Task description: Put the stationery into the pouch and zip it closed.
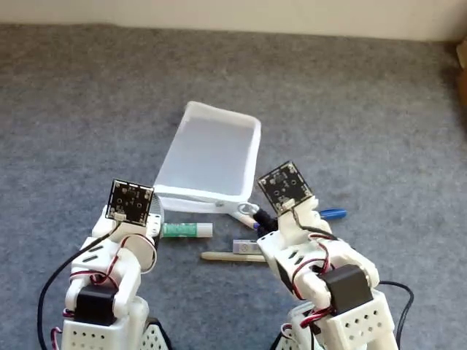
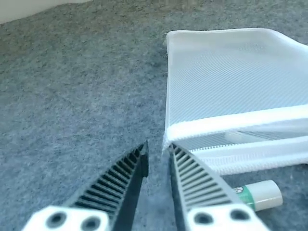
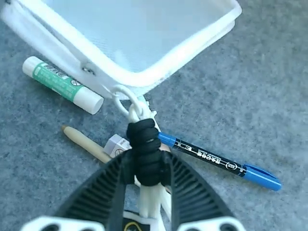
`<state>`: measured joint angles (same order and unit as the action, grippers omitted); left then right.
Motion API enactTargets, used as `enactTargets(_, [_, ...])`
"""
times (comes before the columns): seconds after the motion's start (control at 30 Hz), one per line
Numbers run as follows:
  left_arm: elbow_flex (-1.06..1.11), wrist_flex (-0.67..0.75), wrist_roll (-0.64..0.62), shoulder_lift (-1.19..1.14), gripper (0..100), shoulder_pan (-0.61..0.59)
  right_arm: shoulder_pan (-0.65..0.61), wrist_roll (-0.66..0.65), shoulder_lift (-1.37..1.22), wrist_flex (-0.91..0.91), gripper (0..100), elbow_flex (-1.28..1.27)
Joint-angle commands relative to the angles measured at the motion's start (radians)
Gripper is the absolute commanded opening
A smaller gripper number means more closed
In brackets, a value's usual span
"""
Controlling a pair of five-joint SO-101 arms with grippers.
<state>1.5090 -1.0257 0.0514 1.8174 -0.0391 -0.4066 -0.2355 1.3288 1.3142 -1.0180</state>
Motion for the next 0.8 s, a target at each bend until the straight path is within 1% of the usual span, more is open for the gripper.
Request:
enactTargets(0.0, [-0.005, 0.02, -0.008, 0.008, 7, -0.033, 0.058, -0.014, 0.024, 0.008, 0.6, 0.068])
enactTargets(0.2, [-0.01, 0.02, -0.008, 0.008, 7, -0.071, 0.189, -0.018, 0.028, -0.001, 0.6, 0.068])
enactTargets(0.47, [-0.008, 0.02, -0.008, 0.008, 7, -0.071, 0.188, -0.015, 0.03, -0.001, 0.6, 0.07])
enactTargets(0.6, [-0.01, 0.02, -0.008, 0.008, 9, -0.07, 0.113, -0.014, 0.03, 0.018, 0.6, 0.128])
enactTargets(0.67, [-0.01, 0.02, -0.008, 0.008, 13, -0.07, 0.073, -0.012, 0.028, 0.048, 0.6, 0.188])
enactTargets(0.77, [-0.004, 0.02, -0.015, 0.008, 24, -0.073, 0.015, -0.012, 0.024, 0.111, 0.6, 0.288])
